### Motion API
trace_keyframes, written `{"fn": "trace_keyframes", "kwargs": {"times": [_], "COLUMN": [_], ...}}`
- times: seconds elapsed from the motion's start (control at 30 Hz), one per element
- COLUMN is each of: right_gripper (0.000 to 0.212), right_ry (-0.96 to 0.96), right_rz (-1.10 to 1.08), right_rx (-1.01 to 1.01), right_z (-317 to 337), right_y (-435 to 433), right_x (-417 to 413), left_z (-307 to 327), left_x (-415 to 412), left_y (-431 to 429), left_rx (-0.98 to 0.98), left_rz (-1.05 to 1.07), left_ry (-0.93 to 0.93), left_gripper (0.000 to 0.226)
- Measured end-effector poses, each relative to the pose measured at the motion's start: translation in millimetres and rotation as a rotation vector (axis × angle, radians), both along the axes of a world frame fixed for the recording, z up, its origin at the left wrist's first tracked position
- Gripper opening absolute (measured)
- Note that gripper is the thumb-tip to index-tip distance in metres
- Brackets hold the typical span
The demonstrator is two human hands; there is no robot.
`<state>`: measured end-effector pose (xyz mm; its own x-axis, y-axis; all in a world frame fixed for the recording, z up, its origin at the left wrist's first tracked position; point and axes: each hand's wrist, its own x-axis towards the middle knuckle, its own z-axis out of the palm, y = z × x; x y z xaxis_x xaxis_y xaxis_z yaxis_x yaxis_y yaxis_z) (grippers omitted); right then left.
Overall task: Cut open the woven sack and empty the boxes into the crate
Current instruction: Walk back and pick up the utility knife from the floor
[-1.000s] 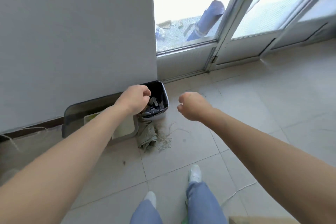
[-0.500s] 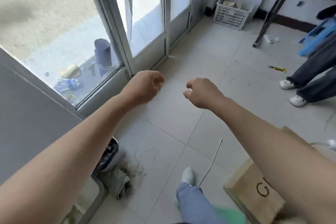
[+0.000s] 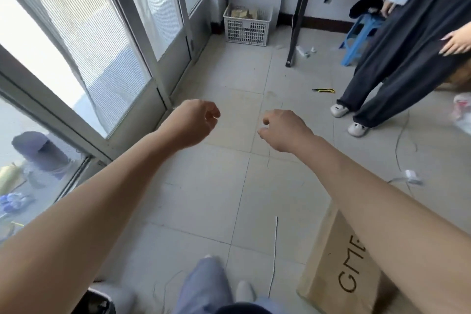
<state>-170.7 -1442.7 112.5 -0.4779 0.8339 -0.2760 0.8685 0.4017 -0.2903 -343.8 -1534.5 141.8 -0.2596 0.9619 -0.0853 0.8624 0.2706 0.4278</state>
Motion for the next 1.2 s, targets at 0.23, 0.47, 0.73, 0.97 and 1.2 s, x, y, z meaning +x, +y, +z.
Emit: {"fn": "trace_keyframes", "kwargs": {"times": [0.23,0.47,0.73,0.97,1.2], "right_gripper": [0.033,0.027,0.032,0.031,0.032], "right_ry": [0.018,0.042,0.039,0.057,0.025], "right_rz": [-0.170,-0.327,-0.440,-0.412,-0.434], "right_rx": [0.023,0.073,0.004,-0.078,-0.084], "right_z": [-1,14,-13,-38,-44], "right_y": [139,270,427,581,728], "right_x": [-33,-54,-52,-67,-70], "left_z": [-7,4,-22,-39,-52], "left_x": [-44,-68,-69,-76,-81], "left_y": [158,327,517,671,822], "left_rx": [0.040,0.069,0.028,-0.015,-0.048], "left_rz": [-0.161,-0.326,-0.518,-0.512,-0.556], "left_ry": [-0.016,-0.039,-0.052,-0.055,-0.075], "left_gripper": [0.025,0.025,0.023,0.024,0.022]}}
